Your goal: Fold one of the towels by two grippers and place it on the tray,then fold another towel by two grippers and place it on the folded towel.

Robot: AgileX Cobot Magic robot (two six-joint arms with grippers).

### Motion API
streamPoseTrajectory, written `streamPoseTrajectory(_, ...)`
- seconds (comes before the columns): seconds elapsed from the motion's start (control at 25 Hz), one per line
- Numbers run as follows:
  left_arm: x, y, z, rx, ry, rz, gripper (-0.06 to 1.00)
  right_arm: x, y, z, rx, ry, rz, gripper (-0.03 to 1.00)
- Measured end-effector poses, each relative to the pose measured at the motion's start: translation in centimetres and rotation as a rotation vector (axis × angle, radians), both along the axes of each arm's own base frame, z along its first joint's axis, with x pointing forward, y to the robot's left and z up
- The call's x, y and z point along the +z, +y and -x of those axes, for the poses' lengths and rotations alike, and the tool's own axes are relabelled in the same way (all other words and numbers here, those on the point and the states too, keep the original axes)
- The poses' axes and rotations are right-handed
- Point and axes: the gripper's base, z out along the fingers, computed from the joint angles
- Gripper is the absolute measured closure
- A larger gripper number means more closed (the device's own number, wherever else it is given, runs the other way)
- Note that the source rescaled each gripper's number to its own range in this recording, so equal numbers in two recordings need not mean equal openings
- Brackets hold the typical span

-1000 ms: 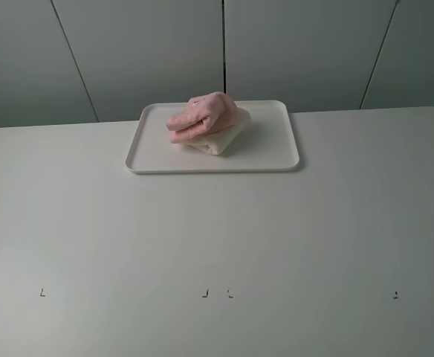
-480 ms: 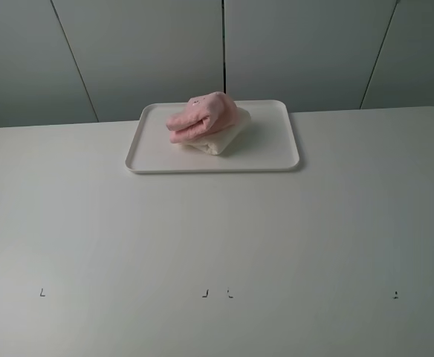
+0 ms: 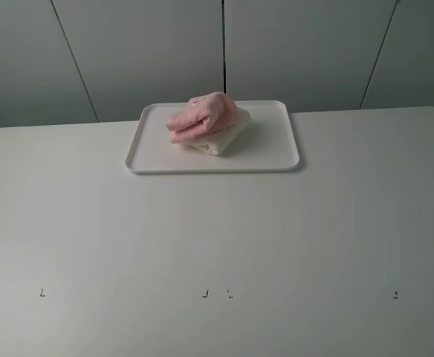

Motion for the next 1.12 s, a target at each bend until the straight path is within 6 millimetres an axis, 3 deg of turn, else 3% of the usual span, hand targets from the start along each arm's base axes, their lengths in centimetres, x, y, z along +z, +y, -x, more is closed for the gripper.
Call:
streamPoseTrajectory(0.48, -0.01, -0.11, 0.03, 0.047, 0.002, 0.004, -0.05, -0.16, -0.02, -0.03, -0.008, -0.002, 0.009, -0.03)
streamPoseTrajectory(0.76, -0.01, -0.27, 0.06, 0.240, 0.001, 0.004, -0.05, -0.16, 0.15, -0.14, -0.214, -0.003, 0.014, -0.03)
streamPoseTrajectory(1.12, -0.01, -0.28, 0.06, 0.252, 0.001, 0.004, -0.05, -0.16, 0.21, -0.18, -0.290, -0.002, 0.014, -0.03)
